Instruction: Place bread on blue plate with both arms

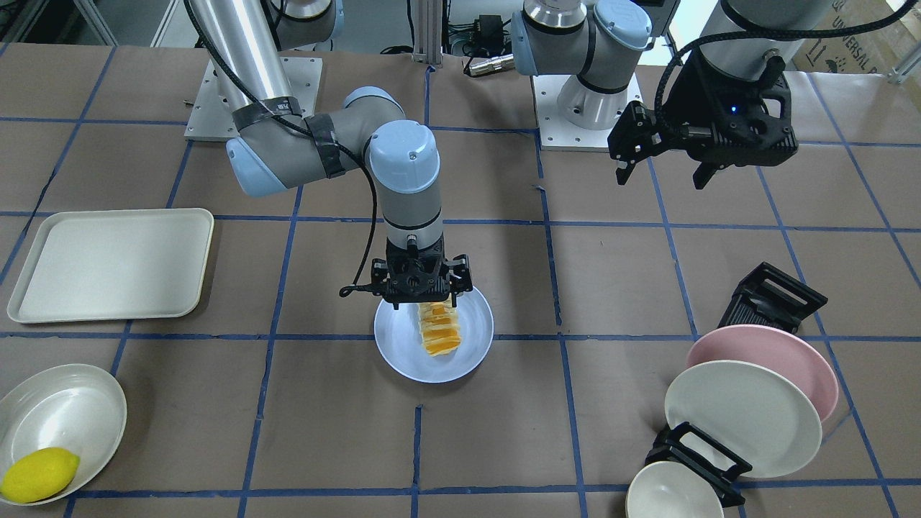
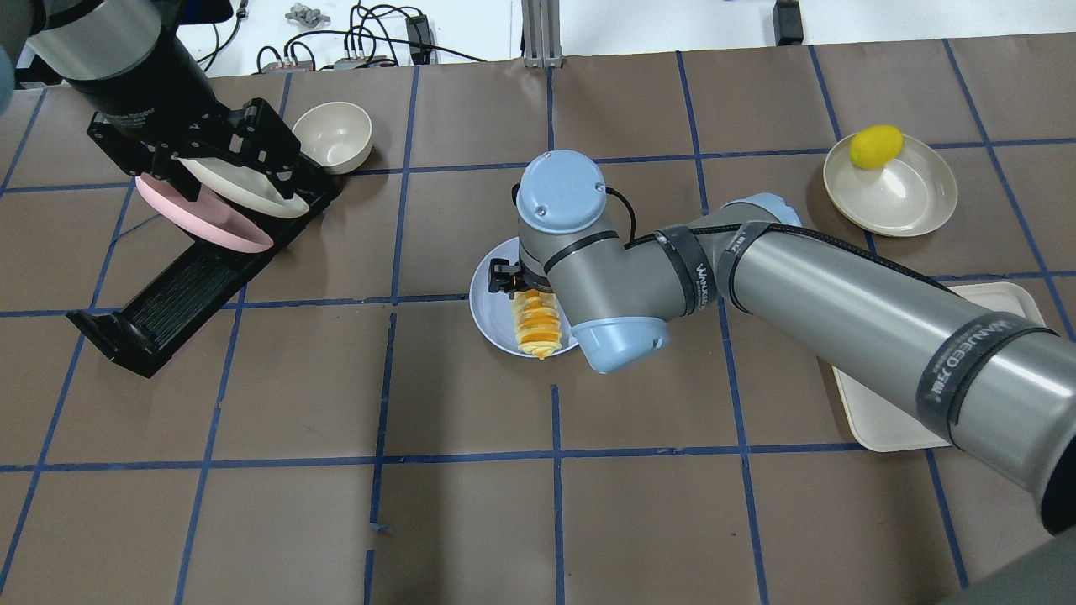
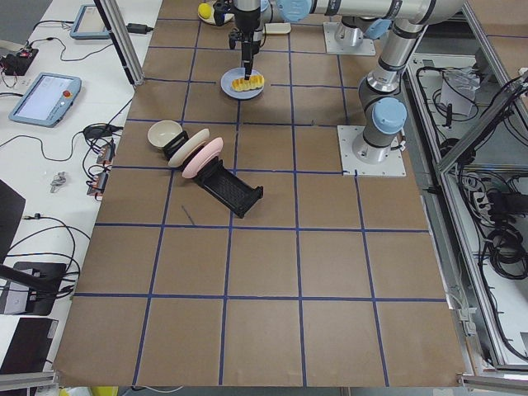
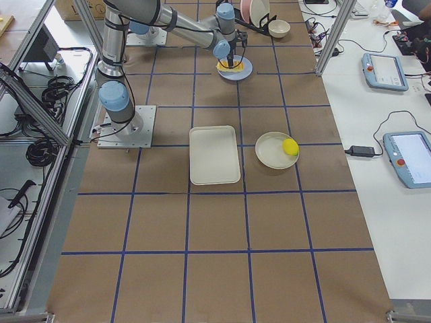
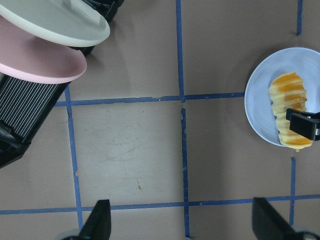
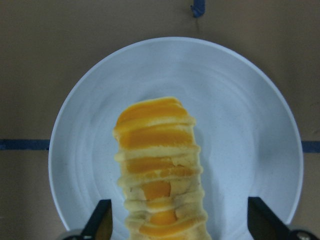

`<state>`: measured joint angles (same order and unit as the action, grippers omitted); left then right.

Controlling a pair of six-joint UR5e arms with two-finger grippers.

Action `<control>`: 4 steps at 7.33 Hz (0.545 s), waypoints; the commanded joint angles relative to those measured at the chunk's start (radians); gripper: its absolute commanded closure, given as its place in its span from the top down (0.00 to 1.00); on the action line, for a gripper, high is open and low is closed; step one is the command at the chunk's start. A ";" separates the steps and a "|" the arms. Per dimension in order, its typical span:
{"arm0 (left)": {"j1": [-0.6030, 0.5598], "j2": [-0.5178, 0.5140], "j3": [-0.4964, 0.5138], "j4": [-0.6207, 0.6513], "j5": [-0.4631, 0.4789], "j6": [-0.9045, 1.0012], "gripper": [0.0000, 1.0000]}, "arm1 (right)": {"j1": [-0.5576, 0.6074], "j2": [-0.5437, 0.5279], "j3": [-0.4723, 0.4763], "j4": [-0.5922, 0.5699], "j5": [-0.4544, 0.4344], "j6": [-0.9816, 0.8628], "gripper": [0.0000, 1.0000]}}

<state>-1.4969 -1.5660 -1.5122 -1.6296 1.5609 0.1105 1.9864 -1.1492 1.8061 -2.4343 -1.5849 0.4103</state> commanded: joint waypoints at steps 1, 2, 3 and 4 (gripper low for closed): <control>-0.002 0.000 -0.002 0.001 -0.001 0.000 1.00 | -0.012 -0.006 -0.060 -0.009 -0.034 -0.011 1.00; -0.002 0.000 0.000 0.004 -0.002 0.000 1.00 | -0.023 -0.007 -0.088 0.017 -0.026 -0.014 1.00; -0.002 0.000 -0.002 0.002 -0.002 0.000 1.00 | -0.023 -0.014 -0.088 0.023 -0.038 -0.019 1.00; -0.002 0.000 -0.003 0.004 -0.001 0.000 1.00 | -0.035 -0.045 -0.076 0.015 -0.034 -0.057 1.00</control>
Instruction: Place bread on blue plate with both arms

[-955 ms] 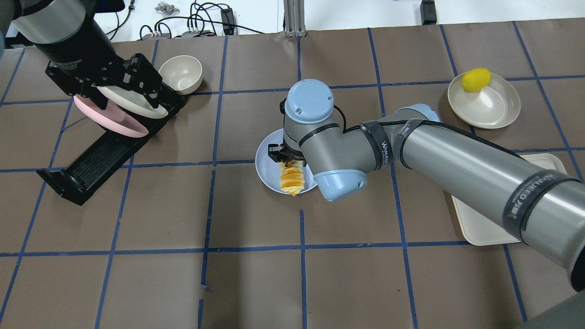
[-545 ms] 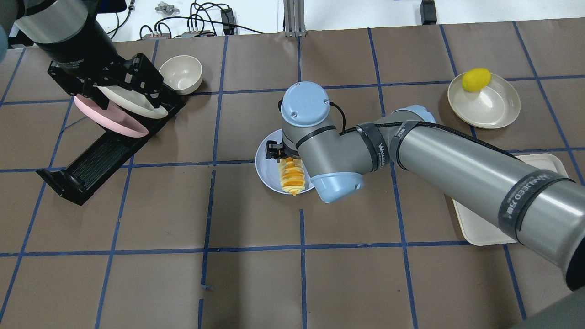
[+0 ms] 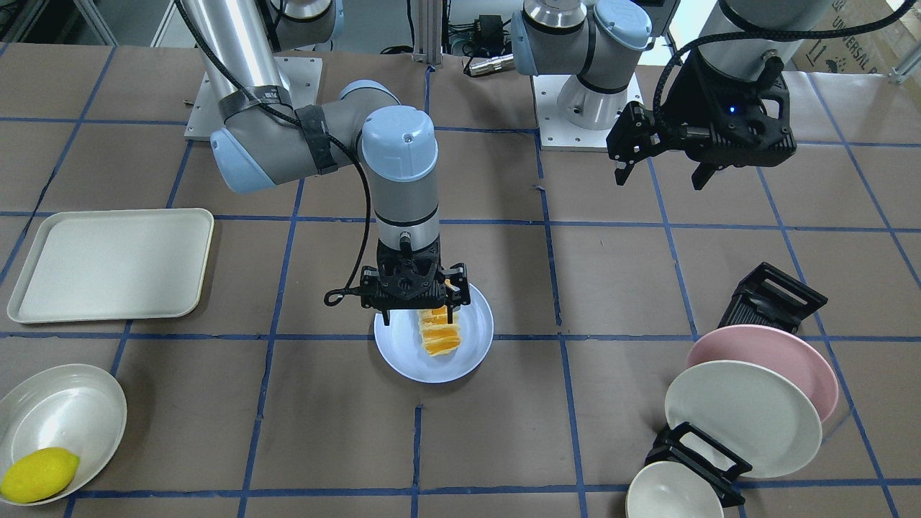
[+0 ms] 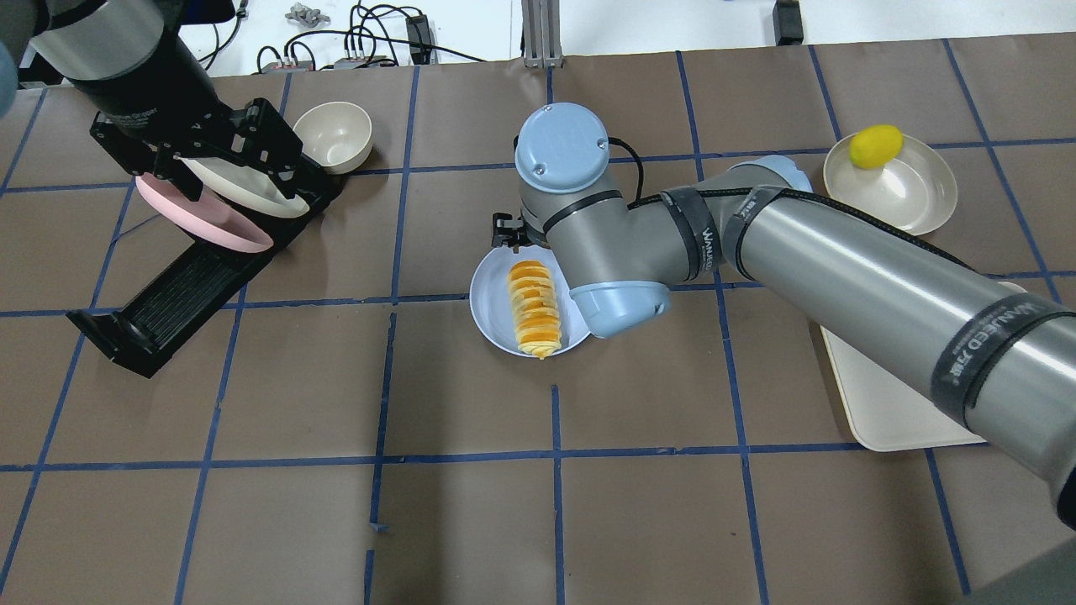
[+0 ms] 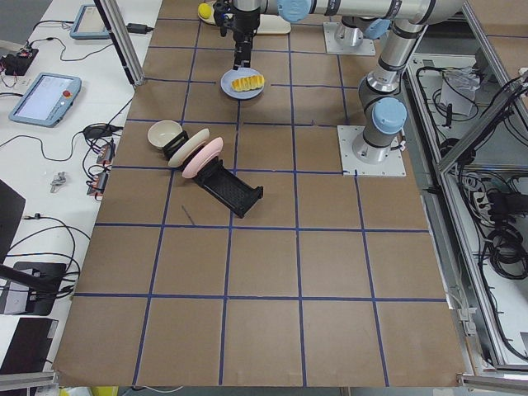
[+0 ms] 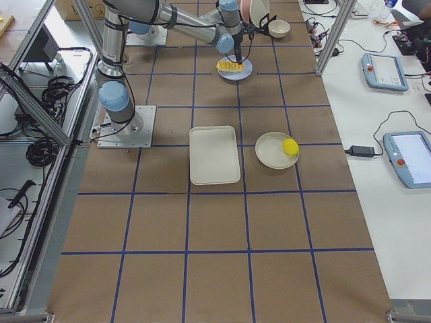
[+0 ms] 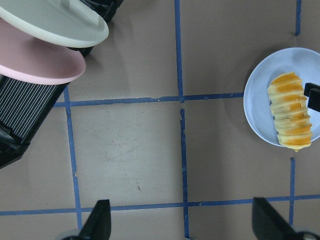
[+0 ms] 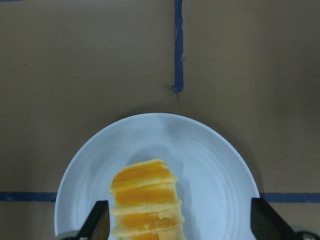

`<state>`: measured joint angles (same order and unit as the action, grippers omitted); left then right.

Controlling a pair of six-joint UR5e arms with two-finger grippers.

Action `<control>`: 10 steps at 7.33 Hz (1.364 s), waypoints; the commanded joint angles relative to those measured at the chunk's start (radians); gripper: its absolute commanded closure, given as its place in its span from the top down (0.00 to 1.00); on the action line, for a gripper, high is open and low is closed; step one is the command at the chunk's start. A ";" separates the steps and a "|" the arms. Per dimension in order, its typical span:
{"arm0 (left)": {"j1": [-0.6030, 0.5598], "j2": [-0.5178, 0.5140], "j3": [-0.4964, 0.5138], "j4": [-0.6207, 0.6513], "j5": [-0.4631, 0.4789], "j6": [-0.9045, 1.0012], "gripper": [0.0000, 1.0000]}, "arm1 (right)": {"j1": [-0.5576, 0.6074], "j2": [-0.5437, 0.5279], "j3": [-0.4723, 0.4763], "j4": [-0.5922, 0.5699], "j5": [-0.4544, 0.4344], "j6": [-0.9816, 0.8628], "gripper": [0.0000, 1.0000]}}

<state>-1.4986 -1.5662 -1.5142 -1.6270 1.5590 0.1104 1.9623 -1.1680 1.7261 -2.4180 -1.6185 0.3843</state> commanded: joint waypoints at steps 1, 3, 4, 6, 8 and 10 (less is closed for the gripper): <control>0.000 0.000 0.002 0.001 0.001 0.000 1.00 | -0.054 -0.059 -0.005 0.025 -0.009 -0.079 1.00; 0.000 0.000 0.000 0.001 0.001 -0.002 1.00 | -0.144 -0.178 0.001 0.209 -0.006 -0.126 1.00; 0.000 0.000 0.002 0.001 0.001 -0.002 1.00 | -0.192 -0.253 0.000 0.323 -0.027 -0.242 1.00; 0.000 0.000 0.003 0.001 -0.001 0.000 1.00 | -0.281 -0.393 -0.067 0.680 -0.027 -0.339 1.00; 0.000 0.000 0.005 0.001 -0.001 0.000 1.00 | -0.281 -0.453 -0.164 0.938 -0.005 -0.326 1.00; 0.000 0.000 0.006 0.001 -0.001 -0.001 1.00 | -0.283 -0.463 -0.247 1.081 0.034 -0.326 0.99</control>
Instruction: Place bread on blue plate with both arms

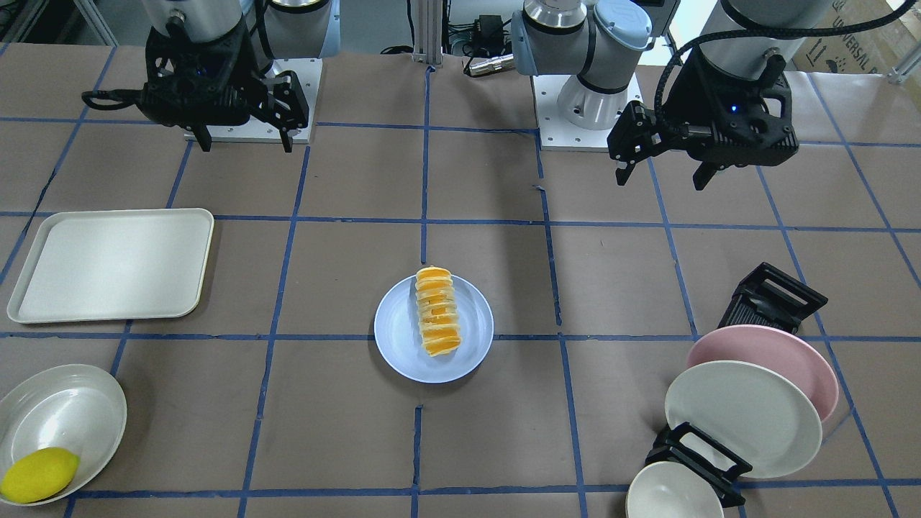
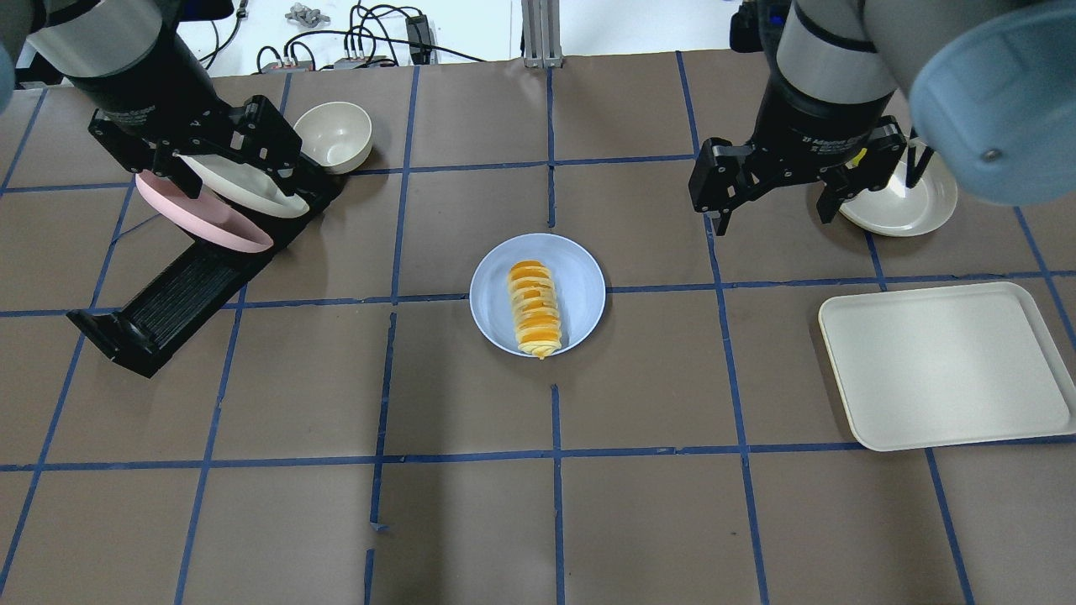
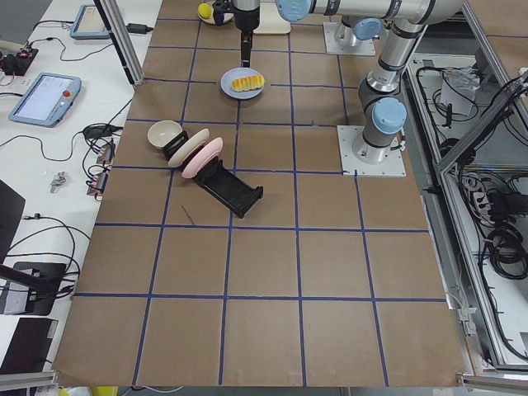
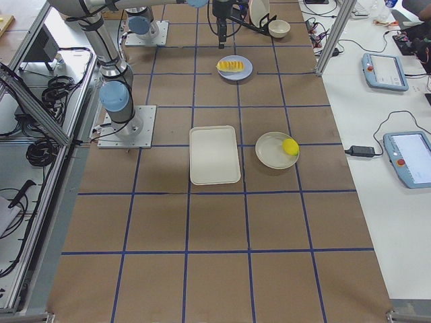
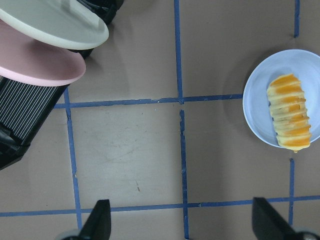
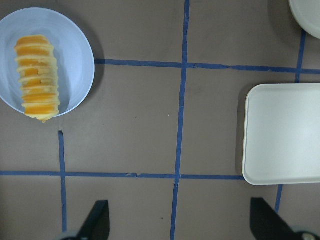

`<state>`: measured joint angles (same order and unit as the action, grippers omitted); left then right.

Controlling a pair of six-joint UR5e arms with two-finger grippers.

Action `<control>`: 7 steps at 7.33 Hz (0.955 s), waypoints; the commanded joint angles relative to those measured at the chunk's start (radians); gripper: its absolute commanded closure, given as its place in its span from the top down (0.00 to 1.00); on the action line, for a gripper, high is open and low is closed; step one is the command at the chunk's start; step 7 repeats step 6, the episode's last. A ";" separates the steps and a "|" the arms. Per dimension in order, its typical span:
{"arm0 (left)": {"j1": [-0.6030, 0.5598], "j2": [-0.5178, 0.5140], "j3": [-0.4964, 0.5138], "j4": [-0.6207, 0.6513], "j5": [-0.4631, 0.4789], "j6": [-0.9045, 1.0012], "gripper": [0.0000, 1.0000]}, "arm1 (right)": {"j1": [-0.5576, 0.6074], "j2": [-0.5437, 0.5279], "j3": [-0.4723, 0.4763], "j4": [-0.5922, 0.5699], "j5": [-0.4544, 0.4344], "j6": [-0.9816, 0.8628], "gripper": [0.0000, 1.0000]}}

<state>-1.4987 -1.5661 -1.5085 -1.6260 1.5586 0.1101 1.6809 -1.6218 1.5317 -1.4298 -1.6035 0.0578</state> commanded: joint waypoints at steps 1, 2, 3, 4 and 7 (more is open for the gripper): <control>0.000 0.000 0.004 0.000 0.000 0.000 1.00 | -0.003 -0.009 -0.062 0.098 0.019 -0.001 1.00; 0.002 -0.002 0.004 0.000 0.000 0.000 1.00 | -0.003 -0.009 -0.065 0.101 0.019 -0.004 1.00; 0.002 -0.002 0.005 0.000 0.000 0.000 1.00 | -0.006 -0.007 -0.070 0.104 0.017 -0.009 1.00; 0.002 -0.002 0.007 0.000 0.000 0.000 1.00 | -0.010 -0.009 -0.071 0.114 0.016 -0.007 1.00; 0.002 -0.002 0.004 0.000 0.000 -0.001 1.00 | -0.009 -0.010 -0.071 0.120 0.013 -0.001 1.00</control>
